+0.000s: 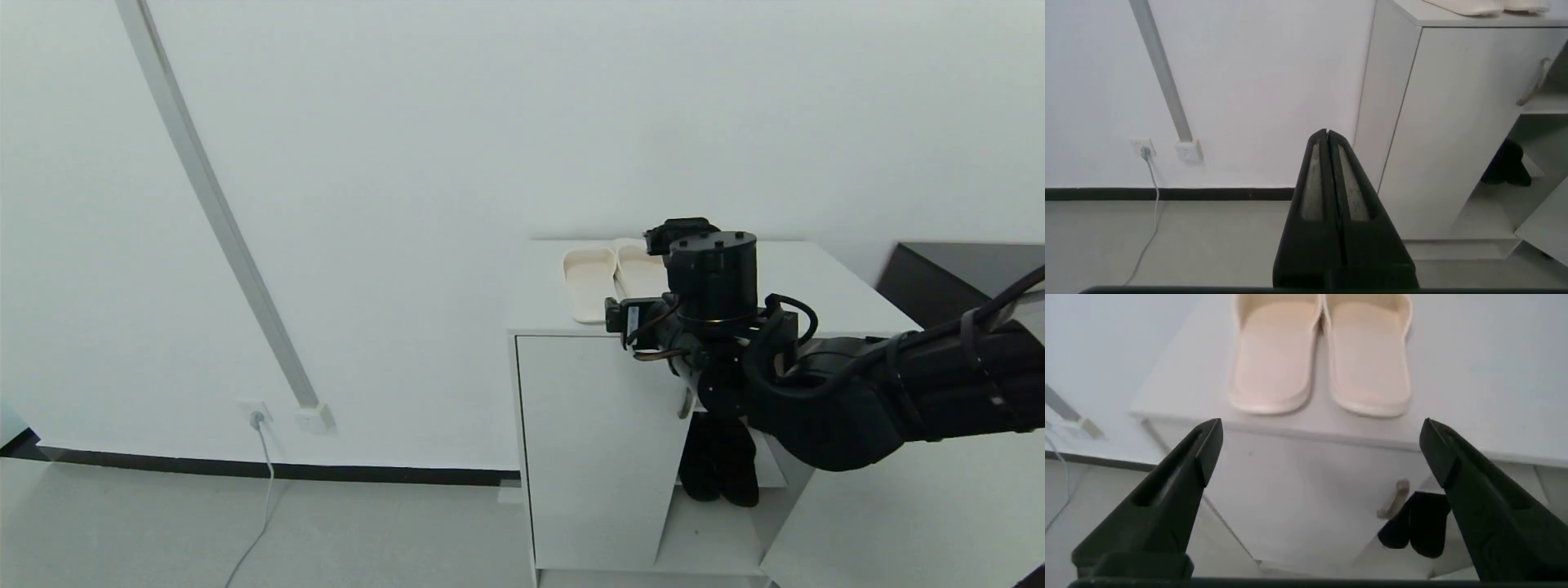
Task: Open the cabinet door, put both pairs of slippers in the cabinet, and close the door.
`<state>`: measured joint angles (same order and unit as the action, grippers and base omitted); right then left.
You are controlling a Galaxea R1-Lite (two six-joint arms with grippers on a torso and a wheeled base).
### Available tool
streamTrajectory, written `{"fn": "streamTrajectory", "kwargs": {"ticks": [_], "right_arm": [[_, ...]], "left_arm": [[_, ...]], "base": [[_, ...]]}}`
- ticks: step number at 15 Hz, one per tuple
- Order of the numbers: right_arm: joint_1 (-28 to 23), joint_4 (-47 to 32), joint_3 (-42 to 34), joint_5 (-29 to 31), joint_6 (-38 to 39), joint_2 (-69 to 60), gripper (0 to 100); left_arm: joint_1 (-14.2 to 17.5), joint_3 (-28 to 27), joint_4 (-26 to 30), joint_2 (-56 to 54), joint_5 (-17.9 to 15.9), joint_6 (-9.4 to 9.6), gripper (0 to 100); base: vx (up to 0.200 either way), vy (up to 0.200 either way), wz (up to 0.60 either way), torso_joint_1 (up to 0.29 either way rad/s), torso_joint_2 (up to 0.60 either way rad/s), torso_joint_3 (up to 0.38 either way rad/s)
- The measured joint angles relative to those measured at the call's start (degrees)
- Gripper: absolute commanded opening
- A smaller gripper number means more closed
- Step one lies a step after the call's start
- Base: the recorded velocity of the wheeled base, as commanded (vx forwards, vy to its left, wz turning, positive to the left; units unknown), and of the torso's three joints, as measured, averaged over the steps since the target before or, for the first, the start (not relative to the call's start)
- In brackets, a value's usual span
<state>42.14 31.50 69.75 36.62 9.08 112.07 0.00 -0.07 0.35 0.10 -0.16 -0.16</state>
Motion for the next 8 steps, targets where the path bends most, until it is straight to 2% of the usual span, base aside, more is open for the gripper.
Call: {"fn": "streamTrajectory", "kwargs": {"ticks": [7, 8], "right_arm": [[-0.5, 1.96, 0.33, -0.83, 0.6, 2.76, 100], [-0.52, 2.35, 0.59, -1.26, 0.6, 3.4, 100]], "left_arm": [[0.0, -0.02, -0.11, 0.0, 0.02, -0.05, 0], [0.0, -0.02, -0.06, 0.0, 0.11, -0.13, 0]], "base": [[0.2, 0.0, 0.0, 0.004, 0.0, 0.002], [0.0, 0.0, 0.0, 0.0, 0.0, 0.0]]}}
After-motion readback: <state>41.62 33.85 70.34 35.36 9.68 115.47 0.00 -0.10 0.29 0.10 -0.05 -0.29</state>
